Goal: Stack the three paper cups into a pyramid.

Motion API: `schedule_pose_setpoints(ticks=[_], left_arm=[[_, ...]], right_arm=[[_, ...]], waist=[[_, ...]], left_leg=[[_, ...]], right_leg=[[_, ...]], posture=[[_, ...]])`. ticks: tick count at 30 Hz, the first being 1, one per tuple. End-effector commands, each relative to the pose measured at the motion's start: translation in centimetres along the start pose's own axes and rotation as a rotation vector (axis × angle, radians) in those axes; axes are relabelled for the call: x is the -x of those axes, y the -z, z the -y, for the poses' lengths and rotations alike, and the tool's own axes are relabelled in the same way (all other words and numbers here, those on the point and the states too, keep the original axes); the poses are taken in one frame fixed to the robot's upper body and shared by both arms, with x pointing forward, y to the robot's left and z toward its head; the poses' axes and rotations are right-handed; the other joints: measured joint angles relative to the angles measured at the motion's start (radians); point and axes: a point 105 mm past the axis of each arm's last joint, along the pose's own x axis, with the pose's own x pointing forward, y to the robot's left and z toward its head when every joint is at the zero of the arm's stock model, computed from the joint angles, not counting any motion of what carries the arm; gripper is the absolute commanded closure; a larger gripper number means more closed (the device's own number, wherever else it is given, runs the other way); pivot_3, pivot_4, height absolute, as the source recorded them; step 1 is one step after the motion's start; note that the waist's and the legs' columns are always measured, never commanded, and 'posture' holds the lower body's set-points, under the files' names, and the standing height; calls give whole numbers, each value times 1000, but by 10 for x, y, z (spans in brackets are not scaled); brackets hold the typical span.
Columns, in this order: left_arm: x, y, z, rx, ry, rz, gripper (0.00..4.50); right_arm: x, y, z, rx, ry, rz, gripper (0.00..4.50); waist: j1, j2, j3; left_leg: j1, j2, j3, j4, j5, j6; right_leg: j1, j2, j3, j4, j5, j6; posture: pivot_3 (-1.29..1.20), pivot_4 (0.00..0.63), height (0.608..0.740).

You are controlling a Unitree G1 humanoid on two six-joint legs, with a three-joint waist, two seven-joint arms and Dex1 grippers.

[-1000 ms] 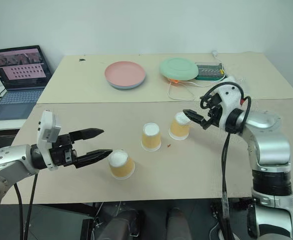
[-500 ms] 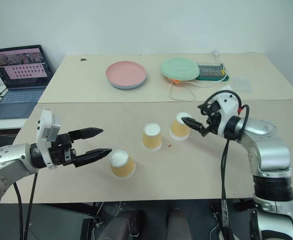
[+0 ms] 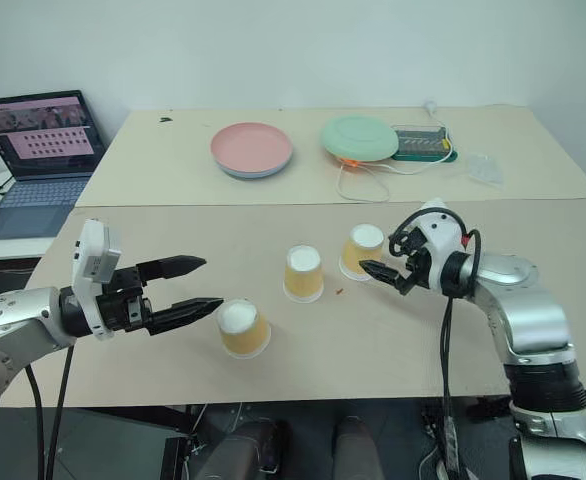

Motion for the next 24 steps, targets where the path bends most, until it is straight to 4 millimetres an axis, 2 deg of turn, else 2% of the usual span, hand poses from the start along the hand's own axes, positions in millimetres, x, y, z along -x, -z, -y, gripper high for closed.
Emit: schedule_pose_setpoints(ticks=[1, 5, 9, 24], left_arm=[[3, -9, 5, -43, 4, 11, 0], [3, -9, 5, -44, 0, 10, 0], [3, -10, 6, -46, 1, 11, 0], [5, -10, 5, -50, -7, 5, 0]], right_arm=[[-4, -16, 6, 53, 25, 53, 89], [-11, -18, 13, 61, 52, 62, 89], [-18, -31, 13, 58, 38, 104, 89], [-22, -29, 9, 36, 10, 116, 89]], waist=[[0, 0, 0], [-1, 0, 0], [-2, 0, 0], [-1, 0, 0]], left_leg=[[0, 0, 0, 0, 0, 0], [0, 0, 0, 0, 0, 0], [0, 0, 0, 0, 0, 0], [0, 0, 0, 0, 0, 0]], right_leg=[[0, 0, 0, 0, 0, 0], [0, 0, 0, 0, 0, 0], [0, 1, 0, 0, 1, -1], [0, 1, 0, 0, 3, -4]], posture=[[0, 150, 718], [0, 150, 718], [0, 150, 718], [0, 150, 718]])
